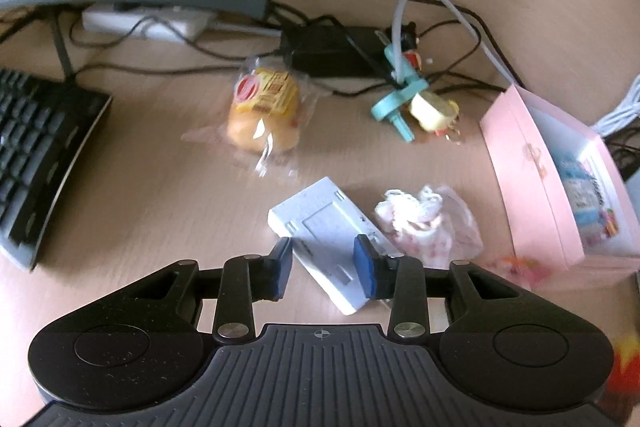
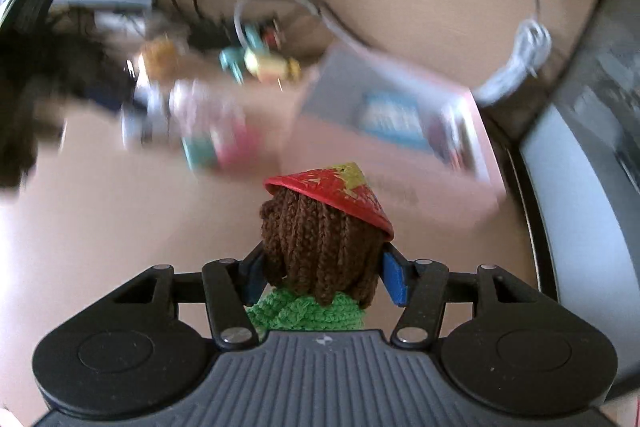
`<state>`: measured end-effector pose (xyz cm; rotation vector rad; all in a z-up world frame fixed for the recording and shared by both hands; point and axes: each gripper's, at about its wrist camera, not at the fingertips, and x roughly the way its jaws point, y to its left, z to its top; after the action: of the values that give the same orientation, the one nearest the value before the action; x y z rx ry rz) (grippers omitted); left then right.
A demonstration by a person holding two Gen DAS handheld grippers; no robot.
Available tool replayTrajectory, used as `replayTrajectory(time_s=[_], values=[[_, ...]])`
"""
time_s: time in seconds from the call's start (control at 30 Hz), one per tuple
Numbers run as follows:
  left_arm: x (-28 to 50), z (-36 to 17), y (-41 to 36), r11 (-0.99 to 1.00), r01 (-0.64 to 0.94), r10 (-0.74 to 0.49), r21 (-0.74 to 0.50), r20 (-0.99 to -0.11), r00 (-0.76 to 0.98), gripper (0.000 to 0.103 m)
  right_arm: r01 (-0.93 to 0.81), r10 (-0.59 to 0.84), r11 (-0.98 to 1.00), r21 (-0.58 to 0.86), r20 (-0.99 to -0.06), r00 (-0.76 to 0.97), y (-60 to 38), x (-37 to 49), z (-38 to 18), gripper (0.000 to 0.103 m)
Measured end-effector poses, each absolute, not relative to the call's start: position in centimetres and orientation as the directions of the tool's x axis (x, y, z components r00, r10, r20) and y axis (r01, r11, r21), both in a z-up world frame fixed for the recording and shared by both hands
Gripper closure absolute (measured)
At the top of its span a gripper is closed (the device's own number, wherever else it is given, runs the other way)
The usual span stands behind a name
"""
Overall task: Organize objects
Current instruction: 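Grasp the pink-and-teal squishy toy with the left gripper while the right holds the doll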
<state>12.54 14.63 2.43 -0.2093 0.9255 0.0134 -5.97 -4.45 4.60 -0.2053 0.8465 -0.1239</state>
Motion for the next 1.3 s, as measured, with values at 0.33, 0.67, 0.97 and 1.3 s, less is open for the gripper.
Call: replayTrajectory(time_s=[0.33, 0.67, 0.97, 1.3], values=[[12.8, 2.5, 12.6, 0.975, -0.117, -0.08, -0.187, -0.795, 0.601, 0.063, 0.02, -0.155, 0.98, -0.198, -0.7, 0.697, -5.6, -9.0, 3.0, 0.044], [4.2, 4.3, 9.4, 0.965, 0.258, -0.2, -0.035, -0.735, 0.648, 0.068, -0.009, -0.051, 0.996, -0.086, -0.668, 0.743, -8.7, -8.8, 1.8, 0.022], [7.0, 3.7, 1.8, 0.854, 0.495, -0.205, 0.163, -0.768, 0.606, 0.065, -0.076, 0.056, 0.997, 0.0, -0.681, 0.73, -9.1, -9.1, 1.0, 0.017], [12.2, 1.6, 1.3, 0.927, 0.374, -0.201, 0.016, -0.821, 0.534, 0.065, -0.088, 0.093, 0.995, 0.042, -0.681, 0.726, -10.0, -10.1, 0.4, 0.012]])
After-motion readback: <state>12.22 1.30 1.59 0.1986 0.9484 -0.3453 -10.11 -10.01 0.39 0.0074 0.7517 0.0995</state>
